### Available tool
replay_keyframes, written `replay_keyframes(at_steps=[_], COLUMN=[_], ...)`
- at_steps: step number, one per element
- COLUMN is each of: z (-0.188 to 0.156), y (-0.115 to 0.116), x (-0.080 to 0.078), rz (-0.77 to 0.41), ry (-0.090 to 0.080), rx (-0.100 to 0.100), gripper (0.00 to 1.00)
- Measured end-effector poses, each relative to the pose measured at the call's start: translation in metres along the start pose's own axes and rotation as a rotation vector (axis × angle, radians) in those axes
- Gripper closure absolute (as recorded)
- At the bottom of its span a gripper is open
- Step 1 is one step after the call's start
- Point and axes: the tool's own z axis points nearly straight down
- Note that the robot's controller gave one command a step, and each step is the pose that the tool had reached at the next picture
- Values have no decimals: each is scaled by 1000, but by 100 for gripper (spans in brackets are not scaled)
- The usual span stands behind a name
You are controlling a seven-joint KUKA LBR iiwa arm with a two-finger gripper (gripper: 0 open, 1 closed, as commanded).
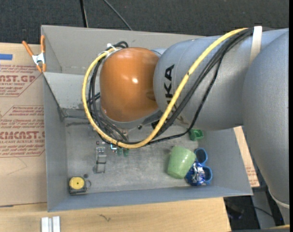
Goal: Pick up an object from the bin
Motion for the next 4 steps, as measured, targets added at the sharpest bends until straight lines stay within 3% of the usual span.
replay_keyframes(at_steps=[1,2,3,4], z=[144,142,140,-29], y=[17,22,22,27], x=[21,17,16,12], rz=[43,-61,-59,-371], ry=[-8,-8,-7,-16], rx=[-2,-1,-1,-2], gripper=[0,0,100,100])
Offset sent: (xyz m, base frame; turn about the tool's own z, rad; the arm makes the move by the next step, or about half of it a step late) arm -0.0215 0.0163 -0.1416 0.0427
